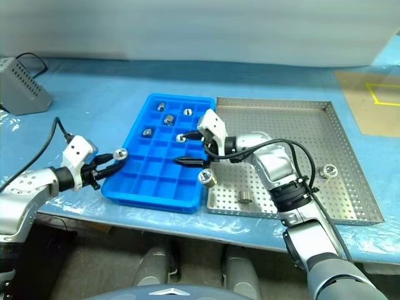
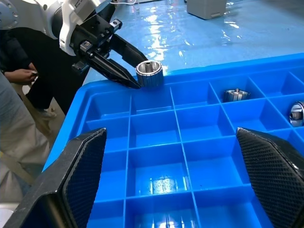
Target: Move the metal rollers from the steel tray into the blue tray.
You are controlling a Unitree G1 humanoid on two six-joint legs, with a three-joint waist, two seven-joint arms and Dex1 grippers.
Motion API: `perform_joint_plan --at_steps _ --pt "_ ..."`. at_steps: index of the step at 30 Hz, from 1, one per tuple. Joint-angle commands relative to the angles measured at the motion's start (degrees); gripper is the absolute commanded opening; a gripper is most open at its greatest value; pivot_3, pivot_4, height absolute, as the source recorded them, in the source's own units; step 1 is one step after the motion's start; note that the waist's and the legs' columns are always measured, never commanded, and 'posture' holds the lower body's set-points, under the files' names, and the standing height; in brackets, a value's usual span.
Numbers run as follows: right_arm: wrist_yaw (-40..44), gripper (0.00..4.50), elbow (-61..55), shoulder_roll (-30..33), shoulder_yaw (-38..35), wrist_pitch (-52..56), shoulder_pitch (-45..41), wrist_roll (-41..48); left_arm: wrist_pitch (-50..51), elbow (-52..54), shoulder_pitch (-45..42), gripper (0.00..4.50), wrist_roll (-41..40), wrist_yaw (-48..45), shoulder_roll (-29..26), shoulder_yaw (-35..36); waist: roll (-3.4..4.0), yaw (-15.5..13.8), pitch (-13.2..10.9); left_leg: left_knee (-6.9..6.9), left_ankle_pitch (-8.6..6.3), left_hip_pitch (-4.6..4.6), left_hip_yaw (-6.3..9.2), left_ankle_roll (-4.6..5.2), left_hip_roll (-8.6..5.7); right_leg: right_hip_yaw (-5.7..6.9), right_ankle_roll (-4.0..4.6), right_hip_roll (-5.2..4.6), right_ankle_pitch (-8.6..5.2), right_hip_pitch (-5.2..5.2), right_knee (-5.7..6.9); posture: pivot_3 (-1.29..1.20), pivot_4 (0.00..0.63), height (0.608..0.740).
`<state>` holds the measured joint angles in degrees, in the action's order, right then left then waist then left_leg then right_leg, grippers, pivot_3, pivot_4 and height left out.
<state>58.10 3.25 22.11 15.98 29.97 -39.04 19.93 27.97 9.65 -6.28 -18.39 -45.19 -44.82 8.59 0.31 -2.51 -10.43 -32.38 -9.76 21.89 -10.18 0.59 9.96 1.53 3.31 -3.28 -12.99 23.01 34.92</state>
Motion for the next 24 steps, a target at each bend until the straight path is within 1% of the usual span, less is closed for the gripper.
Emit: perform_joint_plan --at_steps 1,6,14,20,24 --pt "-0.3 4.50 -3.2 0.3 -1.8 -0.3 0.4 0.6 -0.1 0.5 0.2 1.60 -1.5 -2.8 0.2 -0.9 0.00 0.0 0.0 0.01 0.00 0.00 0.00 0.00 0.00 0.00 0.00 0.00 0.00 0.00 -0.01 -0.07 0.150 0.740" --pt "-0.7 4.50 -3.9 0.8 -1.9 0.0 1.1 0.6 0.8 2.2 1.5 1.60 -5.8 -7.3 -0.5 1.4 0.00 -0.1 0.0 0.01 -0.03 0.06 -0.01 0.06 -0.05 -0.01 0.00 -0.02 0.00 0.00 -0.09 -0.08 0.150 0.740" --pt "-0.7 4.50 -3.9 0.8 -1.5 0.0 1.4 0.5 -0.5 -1.8 -0.1 1.60 -7.1 -10.5 -2.4 5.7 -0.07 0.0 0.0 0.01 -0.04 0.08 -0.01 0.07 -0.04 -0.01 0.00 -0.02 0.00 0.03 -0.10 -0.07 0.150 0.740" --pt "-0.6 4.50 -3.6 0.8 -1.3 -0.1 1.3 0.4 0.3 -1.7 -2.4 1.60 -6.2 -9.0 -2.9 5.1 -0.08 0.0 0.0 0.05 0.02 0.05 -0.01 -0.02 0.00 0.00 0.00 0.01 0.00 0.06 -0.04 -0.07 0.150 0.740" --pt "-0.5 4.50 -3.4 1.0 -1.2 -0.2 1.2 0.1 1.2 -0.5 -3.3 1.60 -6.0 -8.1 -2.1 3.1 -0.08 0.1 0.0 0.06 0.01 0.08 -0.01 -0.01 0.00 -0.01 0.00 0.02 0.00 0.08 -0.06 -0.07 0.150 0.740"
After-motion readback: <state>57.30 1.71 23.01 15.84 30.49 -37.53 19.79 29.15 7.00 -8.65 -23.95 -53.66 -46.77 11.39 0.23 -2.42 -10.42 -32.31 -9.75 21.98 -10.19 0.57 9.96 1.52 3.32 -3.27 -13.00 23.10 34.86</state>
